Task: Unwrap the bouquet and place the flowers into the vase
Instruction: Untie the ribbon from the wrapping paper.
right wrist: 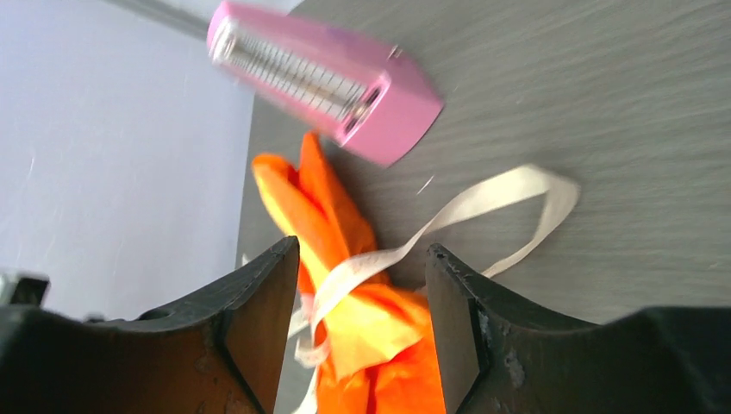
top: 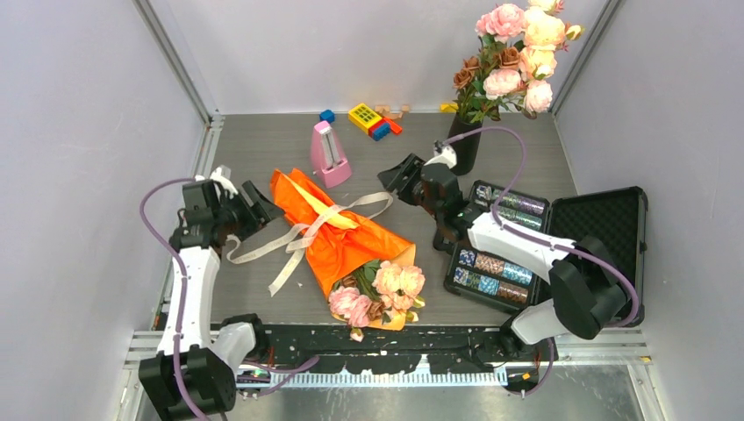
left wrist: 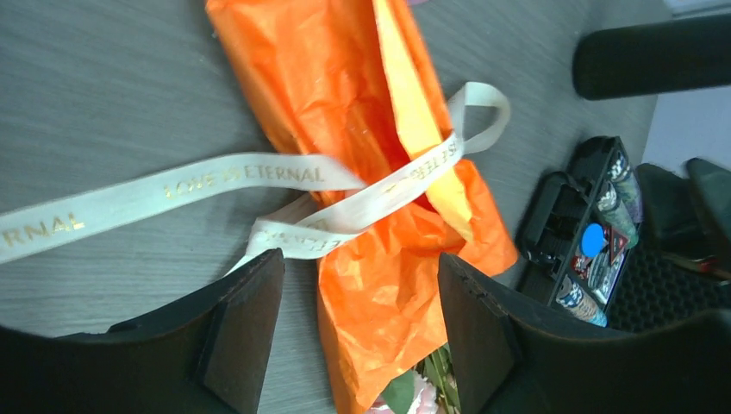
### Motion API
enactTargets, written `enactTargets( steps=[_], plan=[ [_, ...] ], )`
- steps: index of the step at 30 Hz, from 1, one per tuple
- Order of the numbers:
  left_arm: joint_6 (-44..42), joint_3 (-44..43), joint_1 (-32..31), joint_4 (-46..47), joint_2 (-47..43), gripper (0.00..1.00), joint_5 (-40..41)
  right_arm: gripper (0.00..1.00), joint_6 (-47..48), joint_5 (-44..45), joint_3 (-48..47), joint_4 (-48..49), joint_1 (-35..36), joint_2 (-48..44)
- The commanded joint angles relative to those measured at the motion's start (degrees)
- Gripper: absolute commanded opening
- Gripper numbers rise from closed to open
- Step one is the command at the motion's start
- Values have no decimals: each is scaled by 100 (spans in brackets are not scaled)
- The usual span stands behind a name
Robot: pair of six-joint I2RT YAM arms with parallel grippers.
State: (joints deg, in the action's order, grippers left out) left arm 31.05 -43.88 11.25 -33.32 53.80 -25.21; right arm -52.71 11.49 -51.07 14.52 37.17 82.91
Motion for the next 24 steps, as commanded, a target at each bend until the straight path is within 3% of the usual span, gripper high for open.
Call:
enactTargets(
  steps=[1,4,7,11,14,19,24],
  plan=[
    [-747,-1081,27,-960,475,69,-522,61,-159,-548,-217,-139,653,-40],
    [-1004,-1468,-43,-1190,768,69,-277,61,-490,-681,-343,94,1110,289],
    [-676,-1199,-44,-731,680,69,-541,61,-773,-729,-515,396,1673,746],
    [-801,-881,-50,-521,326,70,-23,61,-964,-671,-817,677,2126,1336],
    [-1233,-970,-46,-979,166,70,442,57,-1139,-610,-980,853,2221,1744],
    [-1244,-442,-44,-669,-471,70,780,53,-1332,-173,-1239,1045,2225,2407],
    [-1312,-501,-47,-710,-529,70,878,53,-993,492,-1526,790,2188,2653]
  ],
)
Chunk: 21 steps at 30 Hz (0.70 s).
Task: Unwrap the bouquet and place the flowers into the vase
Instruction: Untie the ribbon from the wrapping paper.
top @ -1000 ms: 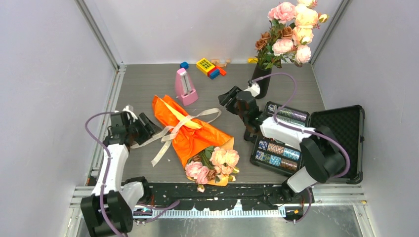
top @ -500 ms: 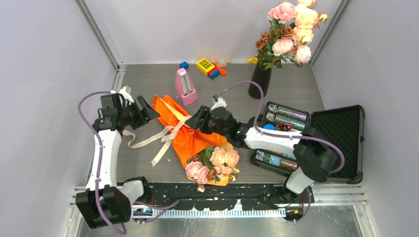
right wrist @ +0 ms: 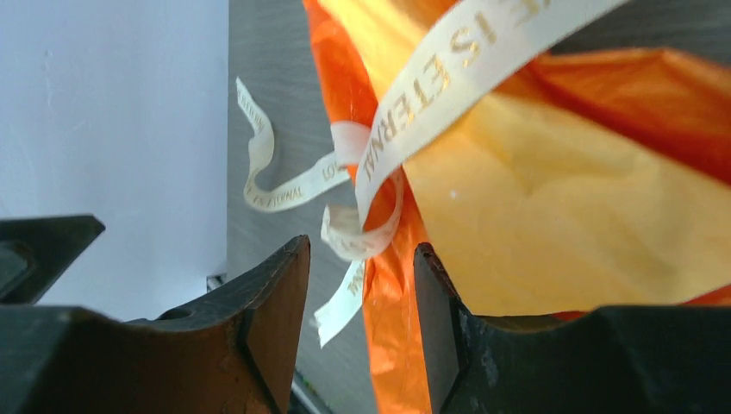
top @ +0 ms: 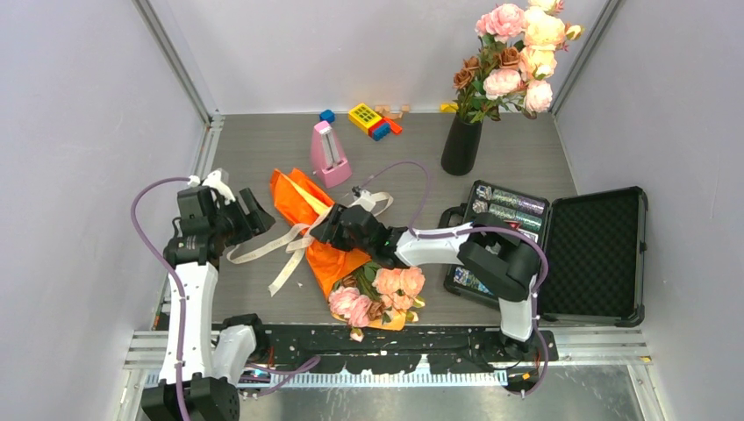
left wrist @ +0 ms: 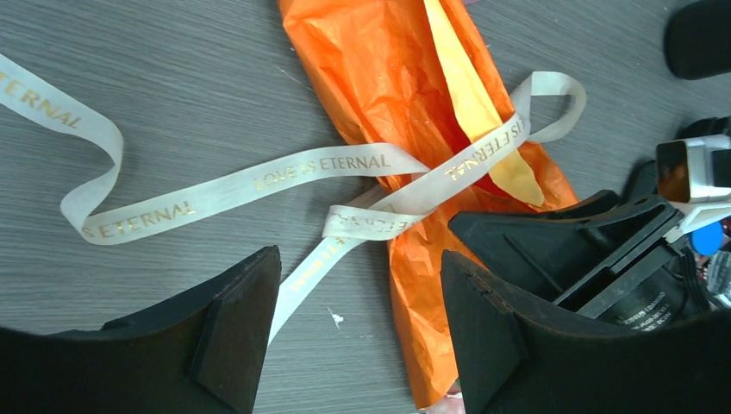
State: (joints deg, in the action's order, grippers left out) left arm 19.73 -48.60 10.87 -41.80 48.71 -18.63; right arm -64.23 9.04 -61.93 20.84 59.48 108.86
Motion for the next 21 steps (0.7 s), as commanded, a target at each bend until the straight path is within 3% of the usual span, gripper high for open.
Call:
enactTargets(
  steps=[1,10,12,17,21],
  plan=[
    [-180,-41,-8,129,11,70,200,53,201,858,-485,89,-52,102],
    [-270,-28,-12,-35,-41,70,324,43,214,856,-961,-41,-370,698],
    [-263,-18,-13,-11,-57,68,285,36,276,919,-953,-3,-408,623],
    [-271,-18,-15,0,45,58,-112,8,313,940,-832,210,-581,257],
    [-242,115,-23,154,-2,54,-742,0,442,996,-563,349,-731,-332]
  ],
)
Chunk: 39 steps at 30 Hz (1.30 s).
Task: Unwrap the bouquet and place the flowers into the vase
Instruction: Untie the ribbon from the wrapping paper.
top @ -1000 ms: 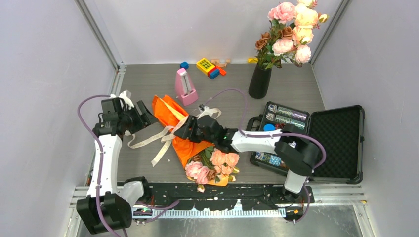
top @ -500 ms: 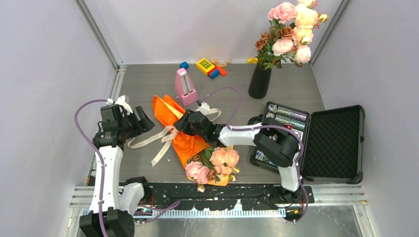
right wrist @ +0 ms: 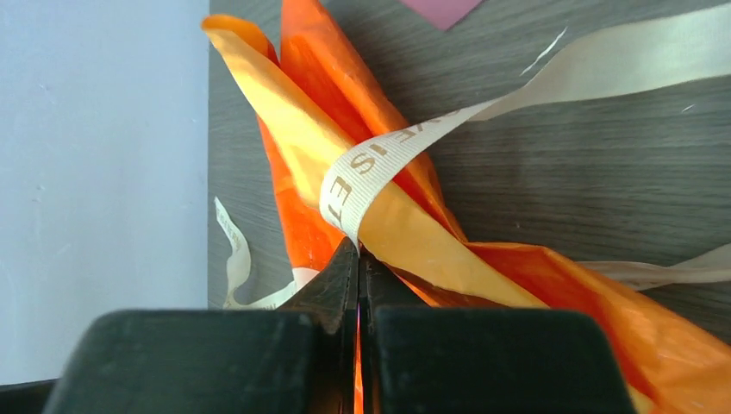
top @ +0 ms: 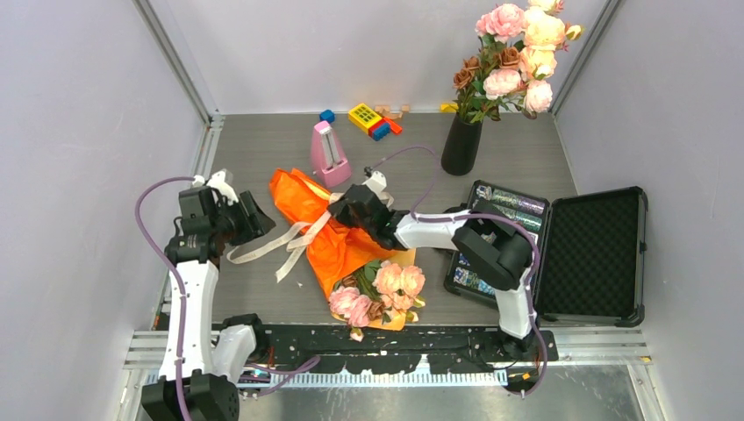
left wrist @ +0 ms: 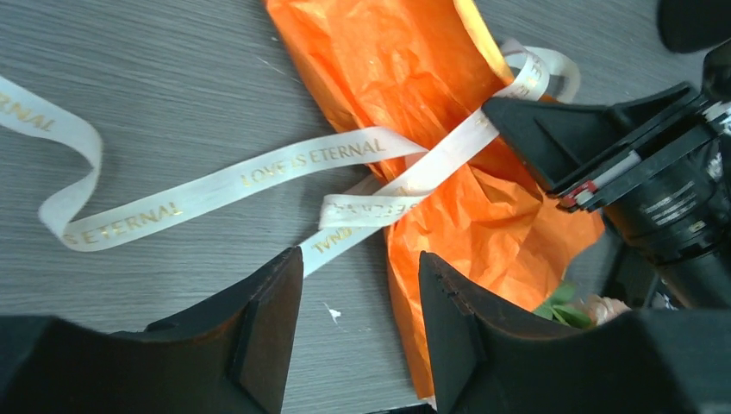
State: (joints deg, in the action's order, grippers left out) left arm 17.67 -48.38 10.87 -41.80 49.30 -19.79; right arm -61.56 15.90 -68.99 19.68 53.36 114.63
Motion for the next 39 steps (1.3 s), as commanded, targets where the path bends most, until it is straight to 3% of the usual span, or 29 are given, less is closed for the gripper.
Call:
enactTargets(
  steps=[1,10,17,24,30,39],
  plan=[
    [-40,108,-51,155,-87,54,-619,0,234,397,185,457,-139,-996],
    [538,400,-1194,479,-57,54,-193,0,1357,1292,1065,-71,-553,-2692],
    [1175,609,-2228,988,338,56,502,0,1654,1378,1769,-528,-1360,-3468],
    [1189,432,-3075,1175,1221,58,1625,0,1665,1090,2220,-826,-1921,-3806],
    [1011,179,-3584,1314,1824,52,2799,0,1707,917,2347,-943,-2150,-3948],
    [810,-2,-3724,1687,2533,50,3010,0,2444,881,1936,-1443,-2309,-3797]
  ],
)
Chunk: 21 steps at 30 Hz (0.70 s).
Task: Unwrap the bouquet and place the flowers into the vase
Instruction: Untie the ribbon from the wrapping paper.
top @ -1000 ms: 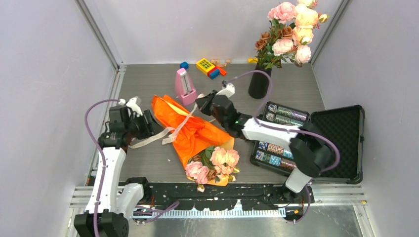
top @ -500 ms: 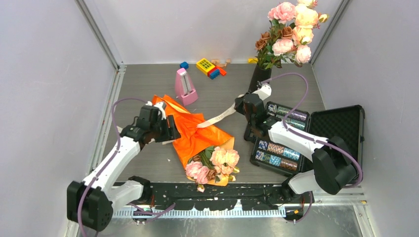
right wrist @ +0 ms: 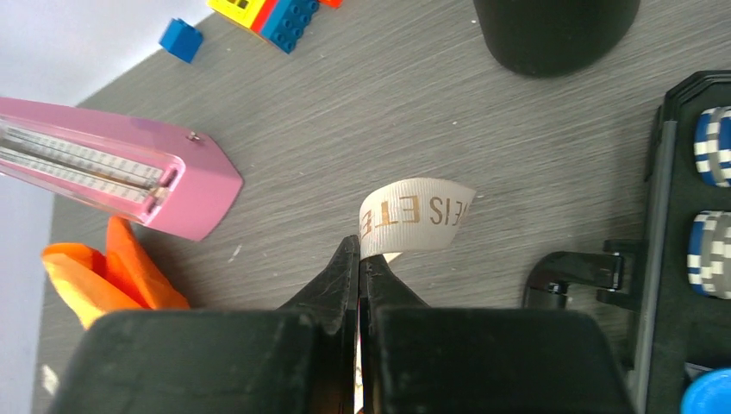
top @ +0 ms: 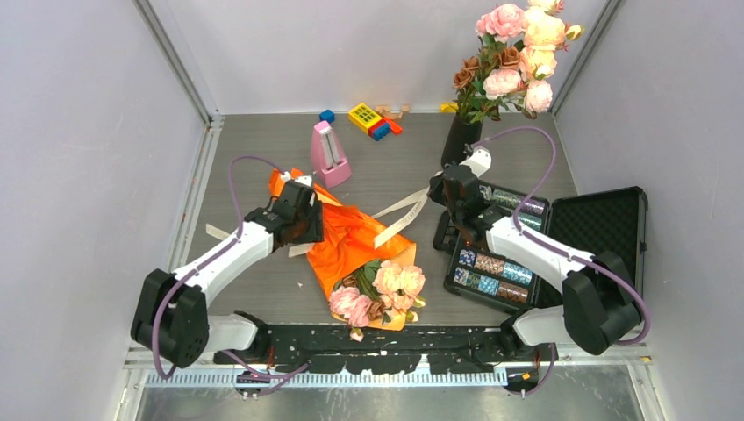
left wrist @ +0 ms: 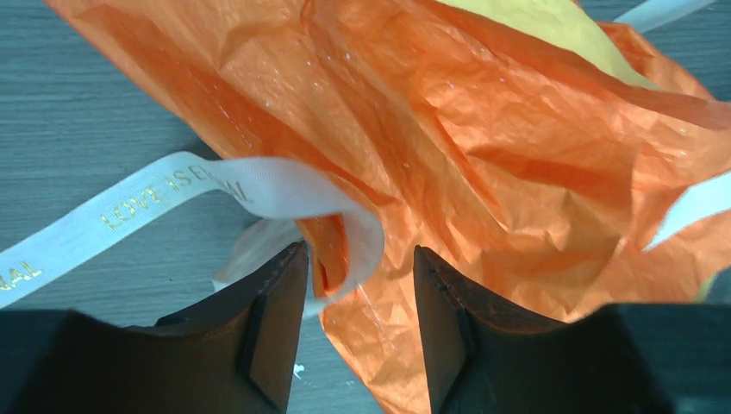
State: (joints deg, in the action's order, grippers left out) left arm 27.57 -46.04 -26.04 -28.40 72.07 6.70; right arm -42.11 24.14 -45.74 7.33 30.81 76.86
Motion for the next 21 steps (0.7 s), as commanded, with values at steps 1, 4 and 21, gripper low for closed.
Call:
enactTargets(
  steps=[1,4,21],
  plan=[
    [-188,-242,-32,333,321,48,407,0,664,43,-452,-260,-63,62],
    [-131,-202,-32,319,400,41,588,0,1115,-66,-862,-543,-74,253],
    [419,630,1175,424,-558,0,-31,0,3888,956,-2812,-1627,-84,1967]
  ],
)
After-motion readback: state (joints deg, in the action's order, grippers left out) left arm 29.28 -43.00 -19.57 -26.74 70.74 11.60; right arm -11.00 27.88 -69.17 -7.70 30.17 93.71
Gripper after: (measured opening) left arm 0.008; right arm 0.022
